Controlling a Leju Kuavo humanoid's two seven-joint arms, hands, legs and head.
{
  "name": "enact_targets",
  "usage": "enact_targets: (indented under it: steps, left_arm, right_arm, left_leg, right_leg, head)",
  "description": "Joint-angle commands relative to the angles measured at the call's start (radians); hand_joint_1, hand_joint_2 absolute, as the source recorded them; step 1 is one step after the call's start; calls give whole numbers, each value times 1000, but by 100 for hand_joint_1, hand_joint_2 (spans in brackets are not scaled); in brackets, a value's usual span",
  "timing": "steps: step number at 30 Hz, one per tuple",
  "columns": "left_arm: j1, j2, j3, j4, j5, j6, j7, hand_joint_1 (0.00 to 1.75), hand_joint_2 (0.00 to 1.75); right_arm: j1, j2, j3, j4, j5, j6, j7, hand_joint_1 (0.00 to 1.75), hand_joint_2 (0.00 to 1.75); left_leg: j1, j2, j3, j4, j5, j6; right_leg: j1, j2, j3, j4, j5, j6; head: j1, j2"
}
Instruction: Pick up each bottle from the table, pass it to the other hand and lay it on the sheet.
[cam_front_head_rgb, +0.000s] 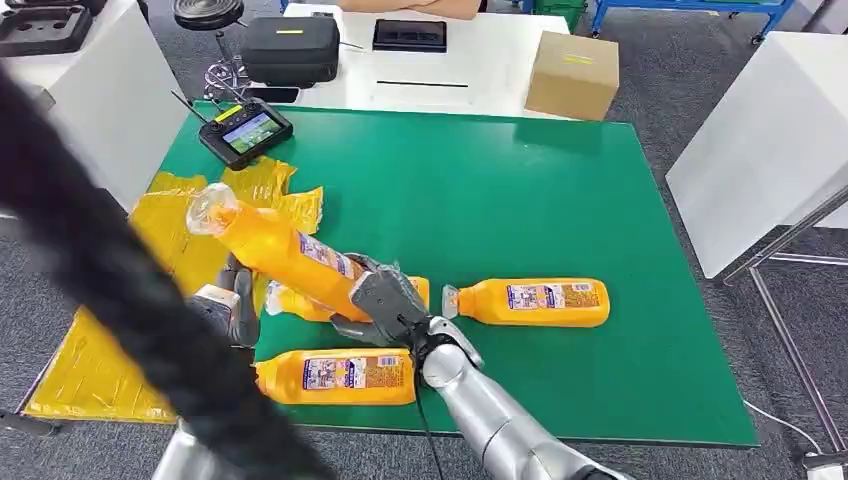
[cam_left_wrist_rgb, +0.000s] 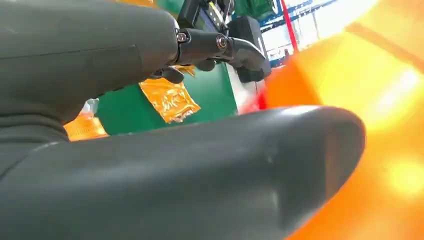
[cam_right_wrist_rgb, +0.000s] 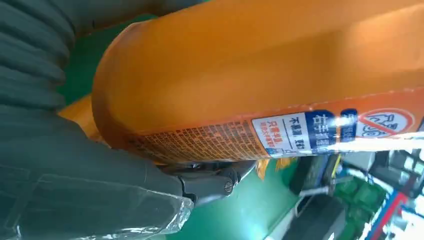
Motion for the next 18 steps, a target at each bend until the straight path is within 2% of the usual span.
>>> enact_targets:
  steps: [1, 2, 5, 9, 15, 18]
  left_arm:
    - [-5, -5, 1, 20, 80, -67, 0, 0, 0]
    - [-7, -8, 5, 19, 96, -78, 2, 0, 175]
    - [-20, -16, 8, 22, 137, -118, 7, 0, 175]
    - [-44, -23, 8, 26, 191, -180, 18, 0, 175]
    - [-40, -25, 8, 16, 198, -191, 19, 0, 175]
    - [-30, -26, 7, 4, 199, -196, 19, 0, 175]
  right_arm:
    - [-82, -3, 215, 156, -85, -22, -8, 164, 175]
    - [-85, -3, 221, 162, -93, -23, -10, 159, 175]
    - [-95, -3, 230, 168, -102, -22, -10, 159, 175]
    - [-107, -3, 243, 167, -119, -24, 1, 154, 175]
    - [-103, -3, 247, 167, -124, -28, 4, 154, 175]
    - [-95, -3, 248, 168, -117, -30, -1, 154, 175]
  left_leg:
    - [1, 0, 2, -1, 0, -4]
    - [1, 1, 4, -2, 0, -6]
    - [1, 0, 1, 0, 0, -3]
    - [1, -1, 2, -1, 0, -6]
    - [1, 0, 0, 0, 0, -3]
    - [1, -1, 3, -1, 0, -6]
  right_leg:
    - [1, 0, 2, -1, 0, -2]
    - [1, 0, 4, -2, 0, -3]
    - [1, -1, 2, -1, 0, -2]
    - [1, -1, 2, -1, 0, -3]
    - [1, -1, 0, 0, 0, -1]
    - [1, -2, 3, -1, -1, -3]
  head:
    - [0, 0]
    - [0, 0]
    - [0, 0]
    - [0, 0]
    - [0, 0]
    - [0, 0]
